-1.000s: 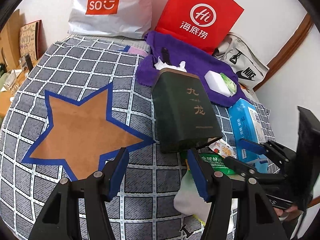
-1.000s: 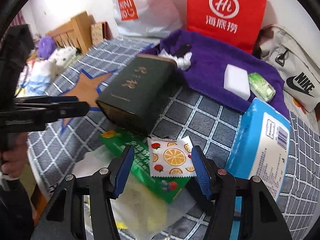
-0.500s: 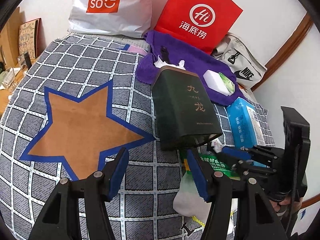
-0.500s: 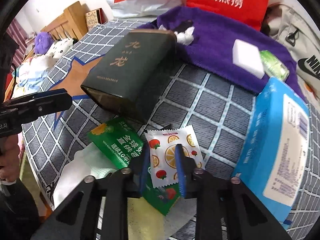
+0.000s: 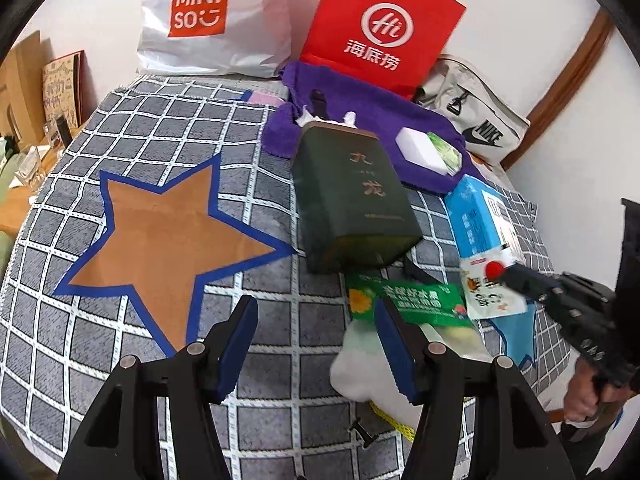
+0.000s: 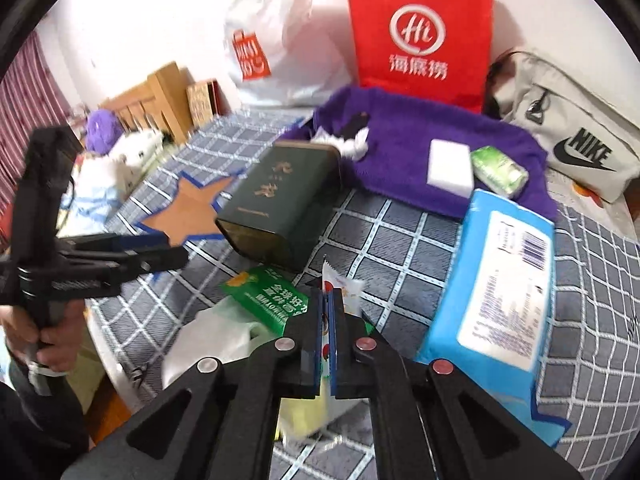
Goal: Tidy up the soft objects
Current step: 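Grasp the white glove with the left tool while the right tool holds the packet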
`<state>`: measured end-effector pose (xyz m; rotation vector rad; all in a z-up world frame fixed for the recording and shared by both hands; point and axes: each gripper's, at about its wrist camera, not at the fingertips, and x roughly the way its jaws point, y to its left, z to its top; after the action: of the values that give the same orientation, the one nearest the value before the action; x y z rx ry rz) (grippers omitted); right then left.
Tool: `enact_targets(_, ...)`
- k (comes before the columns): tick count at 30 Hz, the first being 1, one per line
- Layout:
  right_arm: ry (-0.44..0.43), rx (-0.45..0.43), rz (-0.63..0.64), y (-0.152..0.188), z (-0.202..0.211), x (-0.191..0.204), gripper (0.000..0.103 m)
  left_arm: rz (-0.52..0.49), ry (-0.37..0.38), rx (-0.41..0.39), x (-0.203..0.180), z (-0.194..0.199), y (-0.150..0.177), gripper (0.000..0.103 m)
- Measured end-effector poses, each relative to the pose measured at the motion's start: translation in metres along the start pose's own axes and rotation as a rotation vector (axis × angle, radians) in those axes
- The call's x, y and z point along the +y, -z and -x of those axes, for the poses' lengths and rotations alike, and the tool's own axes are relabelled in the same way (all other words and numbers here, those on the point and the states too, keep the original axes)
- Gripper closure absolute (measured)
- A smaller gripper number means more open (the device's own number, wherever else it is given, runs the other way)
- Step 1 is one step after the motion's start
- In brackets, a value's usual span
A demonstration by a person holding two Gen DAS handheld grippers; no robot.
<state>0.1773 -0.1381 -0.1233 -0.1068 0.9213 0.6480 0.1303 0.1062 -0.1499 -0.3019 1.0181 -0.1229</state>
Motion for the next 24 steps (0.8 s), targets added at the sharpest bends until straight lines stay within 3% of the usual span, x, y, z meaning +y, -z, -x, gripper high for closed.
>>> enact_targets(8, -0.006, -0.048, -0.062, 0.032, 0.043, -0.016, 0.101, -0.03, -0.012, 0.004, -0.019, 0.006, 0.016, 0.045)
enact_targets(12, 0.081, -0.028, -0.085, 0.058, 0.054, -0.034, 0.101, -0.039, -0.018, 0.007, -0.024, 0.007, 0.025, 0.045)
enact_targets(19, 0.144, 0.057, -0.09, 0.087, 0.024, -0.049, 0.1, -0.042, -0.02, 0.018, -0.031, 0.004, 0.03, 0.045)
enact_targets(22, 0.127, 0.05, -0.091, 0.092, 0.021, -0.051, 0.099, -0.047, -0.026, 0.014, -0.031, 0.007, 0.031, 0.045)
enact_targets(24, 0.175, 0.058, -0.073, 0.093, 0.017, -0.05, 0.099, -0.048, -0.032, 0.012, -0.031, 0.008, 0.031, 0.045)
